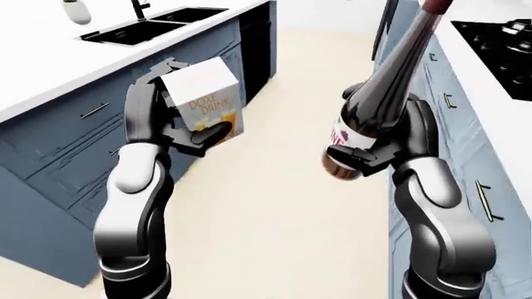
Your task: Move the drinks to the dining counter.
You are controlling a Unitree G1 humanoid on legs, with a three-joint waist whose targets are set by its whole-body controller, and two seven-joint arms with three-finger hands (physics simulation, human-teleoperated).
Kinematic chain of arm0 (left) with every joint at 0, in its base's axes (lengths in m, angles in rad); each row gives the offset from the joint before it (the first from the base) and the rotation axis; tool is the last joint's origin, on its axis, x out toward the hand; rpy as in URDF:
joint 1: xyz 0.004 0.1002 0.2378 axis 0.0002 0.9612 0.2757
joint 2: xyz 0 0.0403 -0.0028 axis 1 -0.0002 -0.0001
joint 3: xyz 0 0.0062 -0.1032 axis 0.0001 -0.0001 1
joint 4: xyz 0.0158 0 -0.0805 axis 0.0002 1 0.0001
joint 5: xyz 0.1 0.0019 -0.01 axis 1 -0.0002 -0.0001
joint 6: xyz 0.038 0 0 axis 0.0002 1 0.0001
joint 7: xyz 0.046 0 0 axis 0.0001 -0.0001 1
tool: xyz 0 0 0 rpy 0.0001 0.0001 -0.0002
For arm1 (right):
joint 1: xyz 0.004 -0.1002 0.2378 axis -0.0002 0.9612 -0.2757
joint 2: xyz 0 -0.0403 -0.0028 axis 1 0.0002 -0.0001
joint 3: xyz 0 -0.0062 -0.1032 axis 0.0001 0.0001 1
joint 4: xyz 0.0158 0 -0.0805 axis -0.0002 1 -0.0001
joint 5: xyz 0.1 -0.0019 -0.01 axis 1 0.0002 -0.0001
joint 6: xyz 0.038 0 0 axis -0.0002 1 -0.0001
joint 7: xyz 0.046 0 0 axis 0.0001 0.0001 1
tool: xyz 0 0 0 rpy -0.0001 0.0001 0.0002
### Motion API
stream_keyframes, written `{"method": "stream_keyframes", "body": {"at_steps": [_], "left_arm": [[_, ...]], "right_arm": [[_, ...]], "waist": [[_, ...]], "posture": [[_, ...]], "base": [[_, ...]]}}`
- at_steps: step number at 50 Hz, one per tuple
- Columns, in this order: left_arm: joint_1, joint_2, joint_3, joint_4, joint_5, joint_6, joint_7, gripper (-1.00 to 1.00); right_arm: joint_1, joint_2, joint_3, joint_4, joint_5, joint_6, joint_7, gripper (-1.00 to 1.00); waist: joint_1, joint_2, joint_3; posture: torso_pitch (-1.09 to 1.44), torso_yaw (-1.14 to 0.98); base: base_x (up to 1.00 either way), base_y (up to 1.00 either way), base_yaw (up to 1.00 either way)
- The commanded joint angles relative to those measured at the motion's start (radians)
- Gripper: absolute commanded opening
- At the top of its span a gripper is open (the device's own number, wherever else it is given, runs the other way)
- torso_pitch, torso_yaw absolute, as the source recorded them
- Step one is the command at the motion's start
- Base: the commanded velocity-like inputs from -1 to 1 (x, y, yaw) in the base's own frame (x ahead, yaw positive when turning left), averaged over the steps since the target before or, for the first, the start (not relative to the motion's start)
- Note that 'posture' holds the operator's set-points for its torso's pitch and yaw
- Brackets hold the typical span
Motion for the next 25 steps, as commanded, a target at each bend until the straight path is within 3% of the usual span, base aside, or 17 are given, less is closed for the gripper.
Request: {"method": "stream_keyframes", "body": {"at_steps": [1, 3, 4, 5, 6, 7, 10, 15, 17, 18, 19, 21, 23, 25], "left_arm": [[-0.023, 0.010, 0.013, -0.026, 0.005, -0.029, 0.005, -1.00], [-0.024, 0.010, 0.012, -0.023, 0.005, -0.030, 0.005, -1.00], [-0.023, 0.010, 0.012, -0.022, 0.006, -0.032, 0.005, -1.00], [-0.024, 0.010, 0.012, -0.027, 0.005, -0.027, 0.005, -1.00], [-0.023, 0.010, 0.012, -0.030, 0.005, -0.024, 0.005, -1.00], [-0.022, 0.009, 0.011, -0.029, 0.006, -0.026, 0.005, -1.00], [-0.020, 0.009, 0.011, -0.029, 0.007, -0.028, 0.004, -1.00], [-0.021, 0.009, 0.010, -0.029, 0.010, -0.028, 0.003, -1.00], [-0.019, 0.007, 0.008, -0.041, 0.010, -0.020, 0.002, -1.00], [-0.017, 0.006, 0.006, -0.036, 0.012, -0.026, 0.002, -1.00], [-0.018, 0.006, 0.006, -0.030, 0.013, -0.032, 0.001, -1.00], [-0.018, 0.005, 0.007, -0.032, 0.012, -0.030, 0.000, -1.00], [-0.019, 0.005, 0.008, -0.040, 0.012, -0.021, 0.000, -1.00], [-0.019, 0.005, 0.008, -0.031, 0.013, -0.030, -0.001, -1.00]], "right_arm": [[-0.043, 0.000, 0.012, -0.054, 0.015, -0.065, 0.010, -1.00], [-0.043, 0.000, 0.012, -0.053, 0.014, -0.065, 0.010, -1.00], [-0.043, 0.000, 0.012, -0.053, 0.013, -0.064, 0.010, -1.00], [-0.042, 0.001, 0.011, -0.051, 0.013, -0.068, 0.011, -1.00], [-0.042, 0.001, 0.011, -0.050, 0.013, -0.069, 0.012, -1.00], [-0.039, 0.001, 0.010, -0.047, 0.013, -0.074, 0.013, -1.00], [-0.037, 0.001, 0.010, -0.052, 0.012, -0.071, 0.012, -1.00], [-0.035, 0.002, 0.008, -0.049, 0.012, -0.076, 0.013, -1.00], [-0.035, 0.002, 0.007, -0.050, 0.013, -0.075, 0.013, -1.00], [-0.035, 0.002, 0.006, -0.048, 0.014, -0.077, 0.013, -1.00], [-0.035, 0.001, 0.006, -0.046, 0.013, -0.079, 0.013, -1.00], [-0.036, 0.001, 0.006, -0.051, 0.014, -0.074, 0.011, -1.00], [-0.035, 0.001, 0.007, -0.048, 0.014, -0.078, 0.012, -1.00], [-0.036, 0.001, 0.006, -0.047, 0.014, -0.078, 0.011, -1.00]], "waist": [[0.006, -0.005, -0.025], [0.004, 0.031, -0.027], [0.004, 0.057, -0.034], [0.009, 0.099, -0.050], [0.017, 0.065, -0.038], [0.020, 0.068, -0.043], [0.039, 0.023, -0.051], [0.030, -0.044, -0.019], [0.027, -0.089, -0.019], [0.018, -0.129, -0.035], [0.013, -0.094, -0.030], [0.020, -0.101, -0.027], [0.019, -0.084, -0.038], [0.014, -0.059, -0.031]], "posture": [[0.00, 0.00], [0.00, 0.00], [0.00, 0.00], [0.00, 0.00], [0.00, 0.00], [0.00, 0.00], [0.00, 0.00], [0.00, 0.00], [0.00, 0.00], [0.00, 0.00], [0.00, 0.00], [0.00, 0.00], [0.00, 0.00], [0.00, 0.00]], "base": [[0.00, 0.00, 1.00], [0.00, 0.00, 1.00], [0.00, 0.00, 1.00], [0.00, 0.00, 1.00], [0.00, 0.00, 1.00], [0.00, 0.00, 1.00], [0.00, 0.00, 1.00], [0.00, 0.00, 1.00], [0.00, 0.00, 1.00], [0.00, 0.00, 1.00], [0.00, 0.00, 1.00], [0.00, 0.00, 1.00], [0.00, 0.00, 1.00], [0.00, 0.00, 1.00]]}}
